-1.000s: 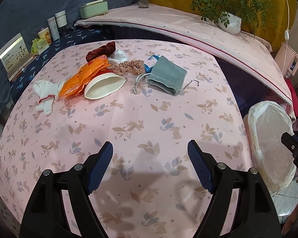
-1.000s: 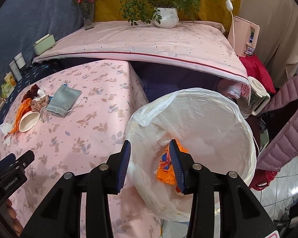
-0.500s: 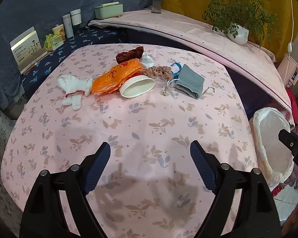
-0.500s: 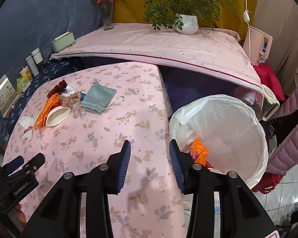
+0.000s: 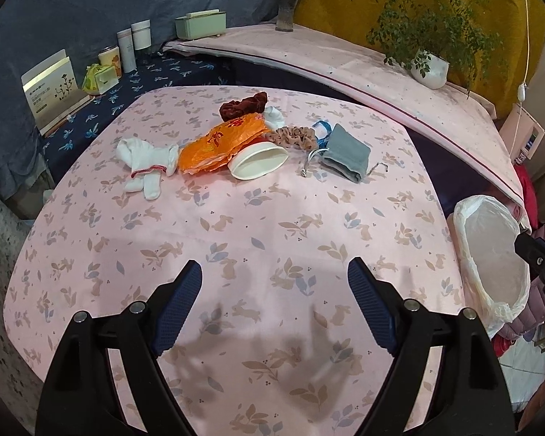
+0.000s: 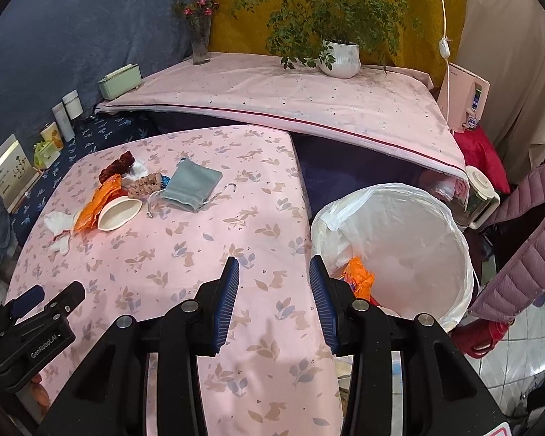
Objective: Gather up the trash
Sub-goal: 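Move both open tools back over the table toward the white gloves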
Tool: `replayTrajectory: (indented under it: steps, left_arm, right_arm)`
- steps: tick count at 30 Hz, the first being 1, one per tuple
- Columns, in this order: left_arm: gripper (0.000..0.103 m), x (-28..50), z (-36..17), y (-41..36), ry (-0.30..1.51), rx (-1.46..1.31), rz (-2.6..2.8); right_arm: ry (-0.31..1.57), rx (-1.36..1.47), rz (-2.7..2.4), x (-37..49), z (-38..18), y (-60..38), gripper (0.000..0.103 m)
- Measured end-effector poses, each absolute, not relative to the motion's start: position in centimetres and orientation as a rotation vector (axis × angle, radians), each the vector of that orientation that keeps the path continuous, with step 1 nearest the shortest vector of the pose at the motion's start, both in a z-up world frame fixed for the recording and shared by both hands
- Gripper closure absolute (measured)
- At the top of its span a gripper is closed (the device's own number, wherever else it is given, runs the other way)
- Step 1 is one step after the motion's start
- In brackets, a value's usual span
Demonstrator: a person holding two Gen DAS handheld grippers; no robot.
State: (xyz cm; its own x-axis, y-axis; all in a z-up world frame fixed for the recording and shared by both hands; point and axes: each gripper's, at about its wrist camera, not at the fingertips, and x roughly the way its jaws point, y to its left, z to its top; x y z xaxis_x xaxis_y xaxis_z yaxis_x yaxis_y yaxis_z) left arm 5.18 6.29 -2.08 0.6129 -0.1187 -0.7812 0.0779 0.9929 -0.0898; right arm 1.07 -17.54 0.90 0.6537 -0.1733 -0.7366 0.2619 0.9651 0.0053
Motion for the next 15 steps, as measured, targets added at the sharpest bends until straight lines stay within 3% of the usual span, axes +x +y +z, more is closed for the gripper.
replayTrajectory:
  steps: [15]
  left_arm:
    - [0.025,5.54,-2.24,7.19,0.912,-0.065,-0.107]
  right_arm:
    - [0.812,0.109,-0.257,1.19,1.24,-17.25,0.063]
